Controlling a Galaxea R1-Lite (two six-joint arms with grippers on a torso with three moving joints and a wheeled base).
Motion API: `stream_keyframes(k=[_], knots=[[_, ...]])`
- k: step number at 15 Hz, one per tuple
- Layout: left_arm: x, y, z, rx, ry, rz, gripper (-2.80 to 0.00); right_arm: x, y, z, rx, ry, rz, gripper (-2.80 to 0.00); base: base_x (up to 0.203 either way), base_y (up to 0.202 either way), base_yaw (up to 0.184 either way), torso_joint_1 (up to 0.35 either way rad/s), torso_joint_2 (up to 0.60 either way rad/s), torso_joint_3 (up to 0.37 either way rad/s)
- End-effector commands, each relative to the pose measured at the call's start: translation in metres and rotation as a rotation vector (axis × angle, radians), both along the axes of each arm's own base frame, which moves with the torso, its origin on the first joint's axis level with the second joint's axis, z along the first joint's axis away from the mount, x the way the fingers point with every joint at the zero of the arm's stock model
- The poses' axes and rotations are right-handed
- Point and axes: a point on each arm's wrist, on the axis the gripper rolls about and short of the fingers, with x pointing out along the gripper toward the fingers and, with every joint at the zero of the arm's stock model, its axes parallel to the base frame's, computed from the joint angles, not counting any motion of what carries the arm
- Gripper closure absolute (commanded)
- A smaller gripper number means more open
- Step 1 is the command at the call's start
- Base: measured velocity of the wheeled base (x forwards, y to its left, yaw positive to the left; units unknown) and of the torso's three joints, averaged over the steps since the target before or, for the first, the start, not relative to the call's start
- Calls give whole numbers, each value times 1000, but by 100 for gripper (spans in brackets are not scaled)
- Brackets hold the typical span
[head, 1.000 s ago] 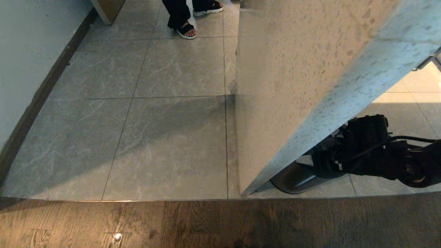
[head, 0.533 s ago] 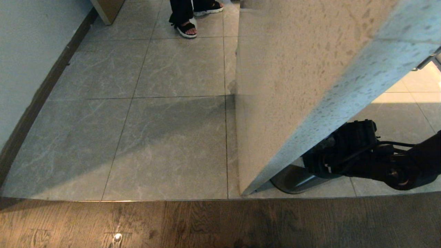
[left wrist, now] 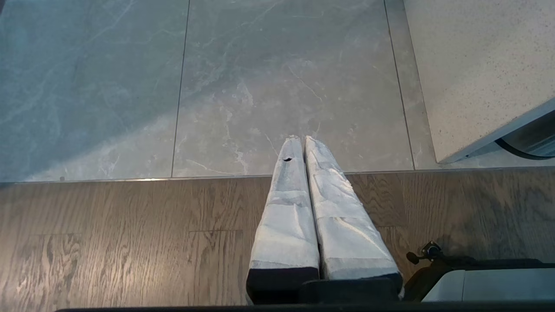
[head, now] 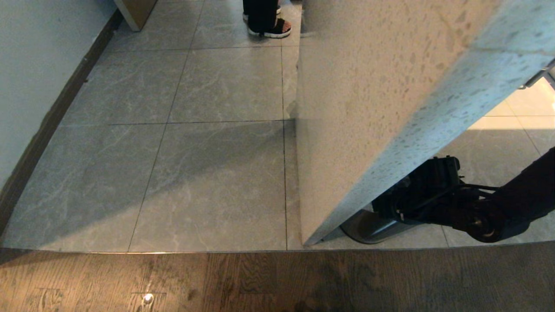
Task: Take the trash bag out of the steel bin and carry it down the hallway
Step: Place the outer trash can on the ground
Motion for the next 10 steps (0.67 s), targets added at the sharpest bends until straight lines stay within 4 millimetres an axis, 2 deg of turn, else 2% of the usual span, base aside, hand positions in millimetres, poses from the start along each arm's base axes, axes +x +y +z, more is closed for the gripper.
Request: stream_keyframes(k=[1,2,5,10], knots=[[0,0,0,0,3,0,0,4,1,-8,-25,-3,-10,-280,0,0,0,0,0,0],[0,0,0,0,3,0,0,6,1,-9,-28,-14,-17,0,0,0,0,0,0,0],[0,0,0,0,3,0,0,8,1,-13,-41,-14,-16,0,0,0,0,0,0,0],[0,0,-1,0,4,0,0,7,1,-6,-62,-42,-20,0,0,0,0,0,0,0]])
